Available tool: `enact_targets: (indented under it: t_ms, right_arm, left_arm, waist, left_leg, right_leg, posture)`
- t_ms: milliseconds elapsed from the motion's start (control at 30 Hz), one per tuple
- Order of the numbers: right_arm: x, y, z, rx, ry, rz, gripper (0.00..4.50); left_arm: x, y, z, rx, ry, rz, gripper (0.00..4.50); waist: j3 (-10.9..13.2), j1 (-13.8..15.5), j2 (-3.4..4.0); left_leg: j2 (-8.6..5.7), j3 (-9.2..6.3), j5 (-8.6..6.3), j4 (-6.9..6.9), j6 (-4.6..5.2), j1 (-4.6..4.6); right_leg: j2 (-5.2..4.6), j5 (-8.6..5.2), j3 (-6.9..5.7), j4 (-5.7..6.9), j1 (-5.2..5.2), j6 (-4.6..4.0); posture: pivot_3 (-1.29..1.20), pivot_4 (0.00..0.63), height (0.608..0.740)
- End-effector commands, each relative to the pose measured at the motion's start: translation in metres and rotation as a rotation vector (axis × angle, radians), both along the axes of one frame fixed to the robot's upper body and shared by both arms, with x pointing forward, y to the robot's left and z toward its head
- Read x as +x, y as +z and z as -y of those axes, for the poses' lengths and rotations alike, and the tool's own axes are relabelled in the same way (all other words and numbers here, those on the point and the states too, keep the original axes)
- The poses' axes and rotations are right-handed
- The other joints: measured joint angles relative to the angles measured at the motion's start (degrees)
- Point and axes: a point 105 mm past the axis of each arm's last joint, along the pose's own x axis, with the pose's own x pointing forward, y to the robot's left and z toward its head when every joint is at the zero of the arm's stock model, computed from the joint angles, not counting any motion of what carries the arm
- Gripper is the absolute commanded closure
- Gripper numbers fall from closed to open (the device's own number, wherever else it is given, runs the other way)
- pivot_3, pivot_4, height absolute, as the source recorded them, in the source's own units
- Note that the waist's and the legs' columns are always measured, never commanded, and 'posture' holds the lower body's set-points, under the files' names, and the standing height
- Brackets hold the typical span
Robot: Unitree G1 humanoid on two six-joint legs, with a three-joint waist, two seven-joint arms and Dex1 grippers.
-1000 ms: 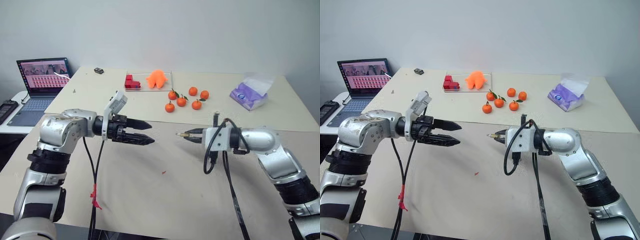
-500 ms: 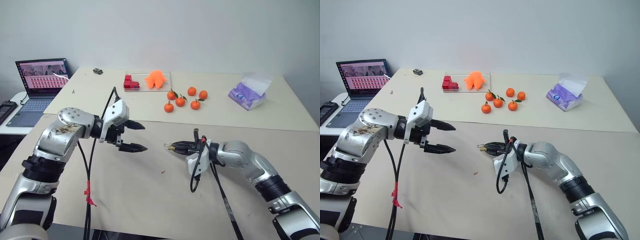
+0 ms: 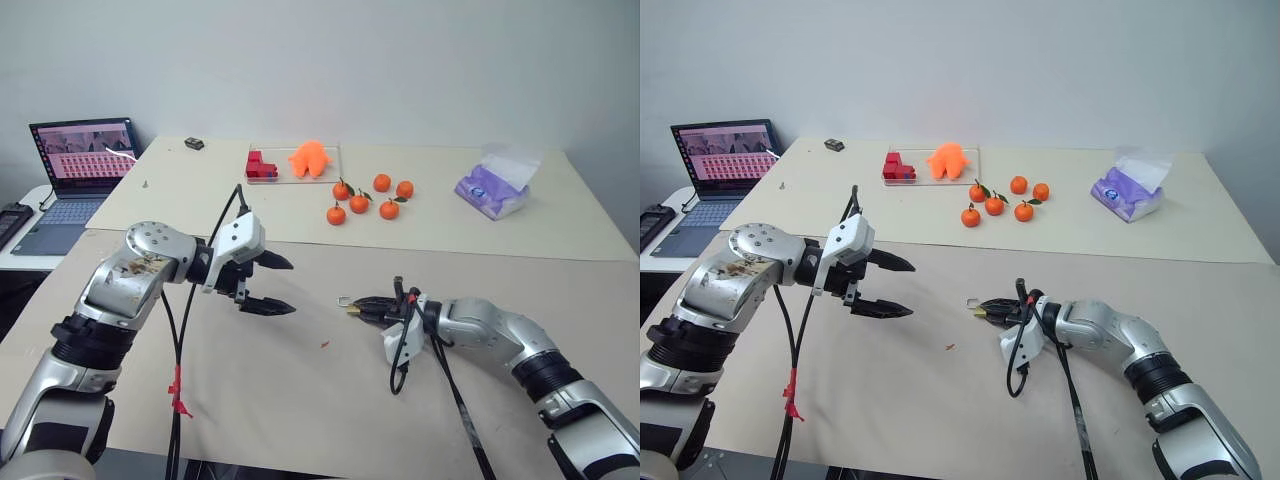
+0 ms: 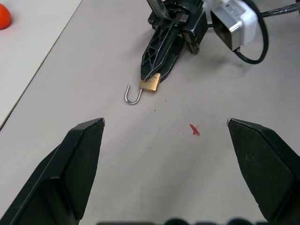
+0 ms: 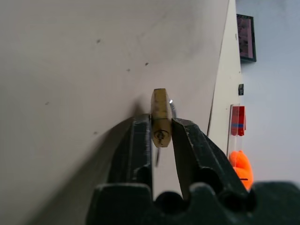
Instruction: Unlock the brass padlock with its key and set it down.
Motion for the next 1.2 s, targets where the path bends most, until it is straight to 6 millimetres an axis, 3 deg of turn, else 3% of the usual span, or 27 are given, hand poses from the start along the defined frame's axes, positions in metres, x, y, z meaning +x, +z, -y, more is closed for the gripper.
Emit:
enact_targets:
  t_ms: [33, 100, 200, 433, 500, 633, 767, 1000, 1200]
  right_arm:
    - [-0.001, -0.002, 0.014, -0.027, -0.018, -0.007, 1.83]
    - [-0.003, -0.003, 0.03, -0.05, -0.04, -0.016, 1.12]
    - [-0.008, -0.002, 0.068, -0.111, -0.1, -0.042, 0.11]
    - [-0.008, 0.013, 0.108, -0.155, -0.188, -0.06, 0.05]
    - [0.003, 0.023, 0.114, -0.022, -0.339, -0.184, 0.05]
    - [0.006, 0.043, 0.104, 0.447, -0.563, -0.783, 0.05]
    - [-0.014, 0.076, 0.074, 0.666, -0.47, -1.132, 0.05]
    - [-0.038, 0.092, 0.058, 0.714, -0.473, -1.206, 0.05]
    - [-0.049, 0.095, 0.066, 0.717, -0.525, -1.174, 0.05]
  left_arm:
    - [0.0, 0.01, 0.005, -0.01, -0.035, 0.038, 0.0]
    - [0.0, 0.009, 0.006, -0.01, -0.042, 0.036, 0.0]
    - [0.003, 0.01, 0.008, -0.031, -0.043, 0.028, 0.0]
    - [0.009, 0.015, 0.012, -0.111, -0.006, 0.001, 0.0]
    - [0.013, 0.021, 0.012, -0.16, 0.019, 0.014, 0.0]
    - [0.026, 0.03, 0.008, -0.225, 0.109, 0.103, 0.0]
    - [0.02, 0.035, 0.005, -0.271, 0.131, 0.084, 0.0]
    - [0.01, 0.03, -0.006, -0.301, 0.224, 0.081, 0.0]
    - [0.005, 0.021, -0.001, -0.353, 0.275, 0.042, 0.0]
  waist:
    - [0.0, 0.03, 0.0]
    - [-0.03, 0.21, 0.03]
    - [-0.05, 1.08, 0.05]
    - [-0.1, 1.06, -0.02]
    - [-0.09, 0.82, -0.05]
    - [0.03, 0.49, -0.16]
    - [0.03, -0.2, 0.01]
    - [-0.02, 0.23, 0.08]
    - [-0.03, 0.7, 0.08]
  left_leg:
    - [0.0, 0.0, 0.0, 0.0, 0.0, 0.02]
    - [-0.01, -0.01, 0.0, 0.0, 0.0, 0.02]
    - [-0.11, -0.03, 0.0, 0.04, 0.0, 0.03]
    - [-0.31, -0.03, -0.02, 0.05, 0.04, 0.05]
    - [-0.28, -0.04, -0.02, 0.05, 0.04, 0.05]
    - [-0.14, -0.16, -0.02, 0.08, 0.03, 0.11]
    - [0.0, -0.36, -0.02, -0.01, 0.03, 0.06]
    - [0.06, -0.48, -0.03, -0.06, 0.03, 0.22]
    - [-0.01, -0.53, -0.03, -0.09, 0.03, 0.07]
  right_leg:
    - [0.0, 0.0, 0.0, 0.0, 0.01, 0.0]
    - [0.0, 0.0, 0.0, 0.0, 0.02, 0.0]
    - [-0.1, -0.05, -0.05, -0.02, 0.06, 0.07]
    - [-0.29, -0.19, -0.02, -0.08, 0.12, 0.1]
    - [-0.25, -0.2, -0.01, -0.06, 0.12, 0.08]
    - [-0.11, -0.18, -0.04, -0.03, 0.54, 0.05]
    - [-0.14, -0.18, -0.05, -0.09, 0.89, 0.05]
    - [-0.05, -0.21, -0.26, -0.59, 0.82, 0.1]
    - [-0.14, -0.21, -0.29, -0.92, 0.84, 0.1]
  posture:
    - [0.0, 0.15, 0.673]
    - [0.0, 0.15, 0.673]
    - [0.0, 0.15, 0.673]
    - [0.0, 0.15, 0.673]
    - [0.0, 0.15, 0.673]
    - [0.0, 0.15, 0.673]
    - [0.0, 0.15, 0.673]
    - [0.0, 0.15, 0.673]
    - [0.0, 0.15, 0.673]
